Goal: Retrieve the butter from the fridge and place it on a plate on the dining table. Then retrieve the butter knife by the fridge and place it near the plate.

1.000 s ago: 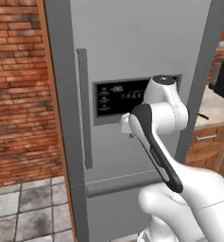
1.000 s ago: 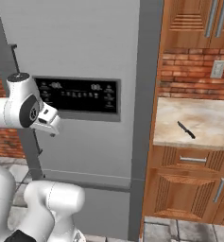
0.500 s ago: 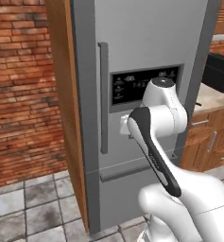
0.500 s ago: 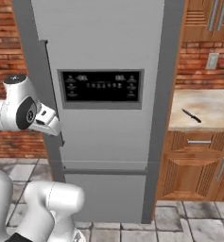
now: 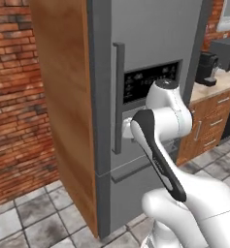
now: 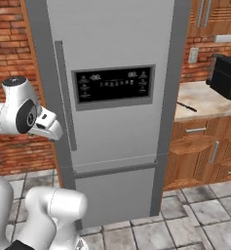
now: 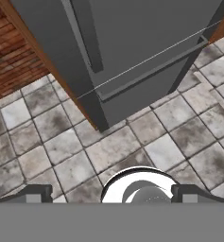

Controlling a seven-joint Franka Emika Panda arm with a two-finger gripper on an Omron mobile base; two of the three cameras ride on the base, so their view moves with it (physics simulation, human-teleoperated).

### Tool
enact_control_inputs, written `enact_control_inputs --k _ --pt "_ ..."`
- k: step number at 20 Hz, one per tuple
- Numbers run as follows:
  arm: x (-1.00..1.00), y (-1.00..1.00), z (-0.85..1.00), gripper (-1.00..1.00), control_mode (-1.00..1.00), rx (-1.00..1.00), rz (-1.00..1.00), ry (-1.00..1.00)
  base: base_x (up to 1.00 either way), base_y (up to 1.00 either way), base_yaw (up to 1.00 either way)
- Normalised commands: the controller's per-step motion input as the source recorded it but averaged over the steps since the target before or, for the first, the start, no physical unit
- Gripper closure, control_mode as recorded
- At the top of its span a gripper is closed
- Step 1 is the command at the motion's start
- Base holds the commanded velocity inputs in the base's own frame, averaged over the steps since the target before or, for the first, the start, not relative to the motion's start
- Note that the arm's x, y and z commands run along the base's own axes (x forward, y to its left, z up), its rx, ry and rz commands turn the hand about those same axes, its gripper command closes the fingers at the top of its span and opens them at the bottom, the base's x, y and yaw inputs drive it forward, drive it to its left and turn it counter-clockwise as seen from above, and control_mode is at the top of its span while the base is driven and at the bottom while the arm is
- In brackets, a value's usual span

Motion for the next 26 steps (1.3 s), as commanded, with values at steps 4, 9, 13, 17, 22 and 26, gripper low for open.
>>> enact_control_inputs --k 4,9,13,17,22,26 --pt "0.0 0.0 0.0 -1.0 1.0 0.0 0.0 0.0 0.0 0.5 -0.15" --pt "0.0 0.0 0.0 -1.0 1.0 0.0 0.0 0.0 0.03 0.63 -0.23" --pt "0.0 0.0 0.0 -1.0 1.0 0.0 0.0 0.0 0.0 0.36 -0.31" --pt "0.11 -0.14 -0.08 -1.0 -1.0 0.08 -0.03 0.0 0.01 -0.01 -0.09" --pt "0.73 -0.33 -0.01 -1.0 -1.0 0.19 0.08 -0.18 0.0 0.0 0.0" --pt "0.62 -0.01 0.03 -1.0 -1.0 0.05 0.11 -0.36 0.0 0.0 0.0"
